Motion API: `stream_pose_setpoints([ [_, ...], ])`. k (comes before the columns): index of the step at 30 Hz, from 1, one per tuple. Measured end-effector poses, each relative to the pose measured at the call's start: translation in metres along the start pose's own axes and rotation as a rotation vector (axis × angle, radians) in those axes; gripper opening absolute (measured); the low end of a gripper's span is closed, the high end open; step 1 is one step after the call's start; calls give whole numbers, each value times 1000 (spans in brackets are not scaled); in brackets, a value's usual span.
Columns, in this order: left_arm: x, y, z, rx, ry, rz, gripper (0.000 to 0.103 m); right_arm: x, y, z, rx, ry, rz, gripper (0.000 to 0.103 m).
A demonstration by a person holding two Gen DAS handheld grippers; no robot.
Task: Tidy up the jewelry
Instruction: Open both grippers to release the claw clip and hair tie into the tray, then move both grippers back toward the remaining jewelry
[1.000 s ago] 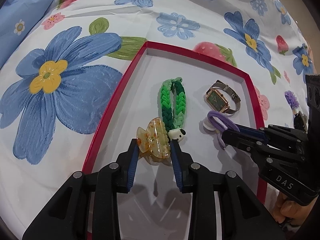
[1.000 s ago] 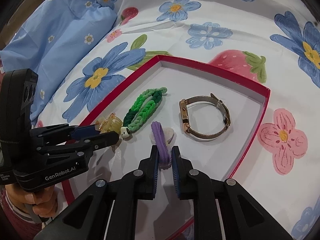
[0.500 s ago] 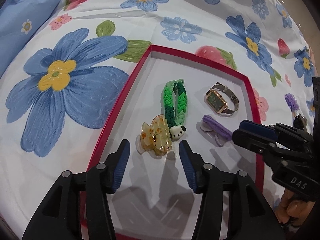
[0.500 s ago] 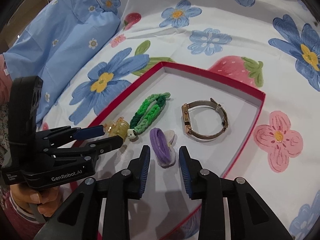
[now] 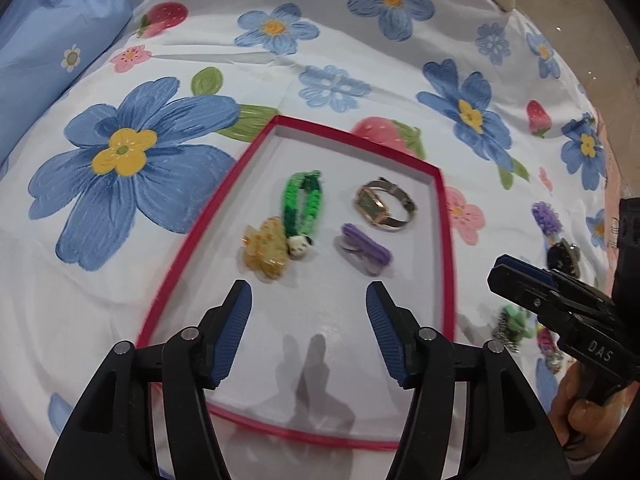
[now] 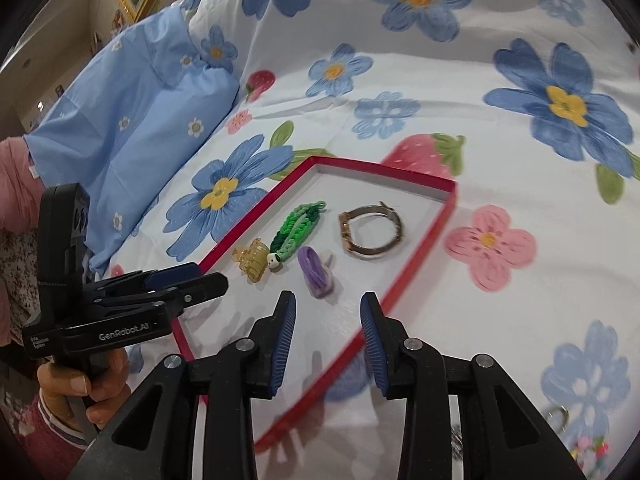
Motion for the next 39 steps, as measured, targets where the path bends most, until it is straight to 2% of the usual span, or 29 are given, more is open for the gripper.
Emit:
stream_pose_setpoints([
  [2,10,4,2,2,-9,9,59,7,10,3,14,-17,3,37],
  [6,29,9,5,6,-21,40,59,25,34,9,49,-45,21,45],
  [17,98,12,10,-3,-128,126,59,87,91,32,108,-146,106,45],
  [27,139,11,21,-27,-205,161,59,130,133,60,150,-218,160,45],
  [39,176,-4,39,-78,-281,188,59,166,144,90,137,-277,216,45],
])
Point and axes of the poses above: each gripper's, at about its wrist camera, not at the fingertips, and y roughly against the way its jaws point, x to its right, z to its underside, the point moved 6 cm from there along -y, roughly the way its jaws point, and after that the axes turned 9 degrees about -y, right-handed, at the moved point
